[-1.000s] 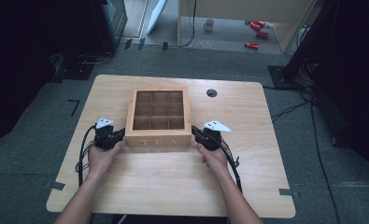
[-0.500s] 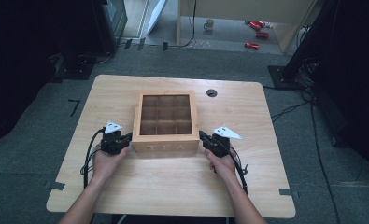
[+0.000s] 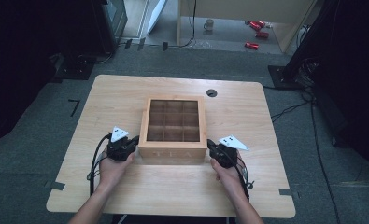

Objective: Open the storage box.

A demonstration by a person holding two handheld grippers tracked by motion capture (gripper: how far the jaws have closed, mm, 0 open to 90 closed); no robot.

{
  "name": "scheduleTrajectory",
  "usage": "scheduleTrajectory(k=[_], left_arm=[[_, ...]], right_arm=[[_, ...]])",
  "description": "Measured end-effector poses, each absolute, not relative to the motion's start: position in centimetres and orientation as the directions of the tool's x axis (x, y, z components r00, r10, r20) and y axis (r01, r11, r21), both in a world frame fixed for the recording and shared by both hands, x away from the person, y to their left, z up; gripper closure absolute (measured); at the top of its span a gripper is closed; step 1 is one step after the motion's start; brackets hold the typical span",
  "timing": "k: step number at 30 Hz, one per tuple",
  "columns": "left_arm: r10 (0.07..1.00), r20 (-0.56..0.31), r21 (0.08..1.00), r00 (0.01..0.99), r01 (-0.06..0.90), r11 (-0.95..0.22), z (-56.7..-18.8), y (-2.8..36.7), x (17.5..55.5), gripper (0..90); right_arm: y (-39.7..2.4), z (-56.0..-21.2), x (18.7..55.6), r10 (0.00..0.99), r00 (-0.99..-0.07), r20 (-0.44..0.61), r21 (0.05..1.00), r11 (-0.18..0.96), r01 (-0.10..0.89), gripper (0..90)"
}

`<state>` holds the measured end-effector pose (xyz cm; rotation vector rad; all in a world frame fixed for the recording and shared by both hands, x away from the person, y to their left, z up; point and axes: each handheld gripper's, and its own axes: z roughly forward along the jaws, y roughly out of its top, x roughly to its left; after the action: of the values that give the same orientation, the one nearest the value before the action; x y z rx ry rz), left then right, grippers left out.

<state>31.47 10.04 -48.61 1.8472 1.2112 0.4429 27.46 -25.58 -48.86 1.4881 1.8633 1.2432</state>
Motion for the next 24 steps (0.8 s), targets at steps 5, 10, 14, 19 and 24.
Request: scheduleTrajectory(k=[5, 10, 14, 19, 24], left_arm=[[0.884, -0.177, 0.786, 0.433, 0.603, -0.138, -48.7, 11.7, 31.2, 64.1], [0.880, -0.211, 0.759, 0.426, 0.638, -0.127, -49.4, 14.1, 30.5, 48.8], [0.870, -0.198, 0.747, 0.451, 0.645, -0.164, -50.1, 15.4, 29.3, 34.0], [0.852, -0.188, 0.724, 0.488, 0.655, -0.216, -50.5, 14.5, 28.6, 15.6], [0.818, -0.192, 0.735, 0.542, 0.632, -0.246, -50.4, 13.6, 28.4, 13.6]], right_arm=[[-27.7, -48.3, 27.1, 0.932, -0.282, 0.228, 0.835, -0.039, 0.549, 50.8], [-29.5, -48.4, 26.6, 0.944, -0.253, 0.213, 0.829, -0.037, 0.558, 30.4], [-30.6, -49.6, 25.9, 0.948, -0.253, 0.191, 0.813, -0.008, 0.582, 20.1], [-31.0, -49.9, 25.6, 0.941, -0.268, 0.204, 0.810, -0.009, 0.587, 17.3], [-31.1, -49.7, 25.3, 0.940, -0.263, 0.216, 0.815, -0.025, 0.579, 17.3]])
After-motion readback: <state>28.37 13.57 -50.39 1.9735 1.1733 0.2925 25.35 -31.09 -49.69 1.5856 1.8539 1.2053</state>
